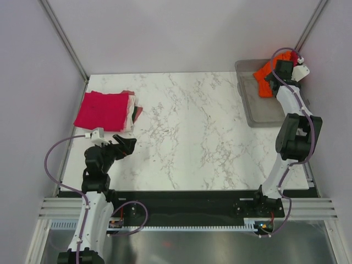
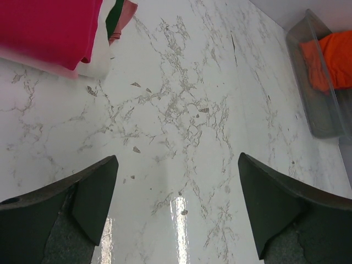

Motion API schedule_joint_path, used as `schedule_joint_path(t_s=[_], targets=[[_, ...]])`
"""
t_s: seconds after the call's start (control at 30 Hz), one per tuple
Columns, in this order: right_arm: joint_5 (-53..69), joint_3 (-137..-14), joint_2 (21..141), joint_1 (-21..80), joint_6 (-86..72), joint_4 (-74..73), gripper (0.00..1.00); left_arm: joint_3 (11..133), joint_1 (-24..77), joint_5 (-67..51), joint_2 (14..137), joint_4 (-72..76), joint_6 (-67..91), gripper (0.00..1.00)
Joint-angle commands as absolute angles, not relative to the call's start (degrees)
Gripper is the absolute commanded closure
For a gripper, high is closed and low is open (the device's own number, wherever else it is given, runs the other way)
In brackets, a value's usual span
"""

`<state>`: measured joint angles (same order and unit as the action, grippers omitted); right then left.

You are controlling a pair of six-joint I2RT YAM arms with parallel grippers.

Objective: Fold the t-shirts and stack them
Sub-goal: Grab the tshirt from the pile

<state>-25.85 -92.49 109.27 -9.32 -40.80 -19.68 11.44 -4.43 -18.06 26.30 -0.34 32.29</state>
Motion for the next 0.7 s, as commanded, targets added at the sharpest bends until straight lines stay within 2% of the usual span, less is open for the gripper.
schedule_joint_path(t_s=[0.0, 0.17, 0.27, 0.43, 0.53, 0.57, 0.6, 0.67], targets=[[-28.0, -101.2, 115.3, -10.8, -41.0, -19.1, 0.05, 11.4, -4.7, -18.6, 26.4, 1.2, 32.6, 0.02], [-32.1, -112.8, 125.3, -11.4, -40.7, -19.2, 0.02, 11.1, -4.7, -18.5, 26.5, 2.3, 32.9, 0.02], [-35.3, -117.5, 129.0, -11.4, -40.6, -19.0, 0.07, 11.2, -4.7, -18.5, 27.6, 2.8, 33.0, 0.03], [-38.1, -122.9, 135.8, -11.5, -41.0, -17.7, 0.08, 11.3, -4.6, -18.3, 28.9, 3.5, 33.0, 0.03], [-38.7, -125.9, 139.4, -11.8, -41.2, -17.6, 0.26, 11.3, -4.7, -18.2, 29.0, 3.6, 33.0, 0.04], [-39.1, -126.2, 139.8, -11.9, -41.3, -17.6, 0.51, 11.4, -4.7, -18.1, 29.0, 3.5, 32.9, 0.04], [-39.4, -126.4, 140.0, -11.9, -41.5, -17.6, 0.70, 11.4, -4.7, -18.2, 29.1, 3.7, 32.9, 0.05], [-40.9, -123.4, 137.6, -11.8, -43.0, -17.8, 1.00, 11.3, -4.7, -18.4, 29.4, 3.9, 33.0, 0.06]])
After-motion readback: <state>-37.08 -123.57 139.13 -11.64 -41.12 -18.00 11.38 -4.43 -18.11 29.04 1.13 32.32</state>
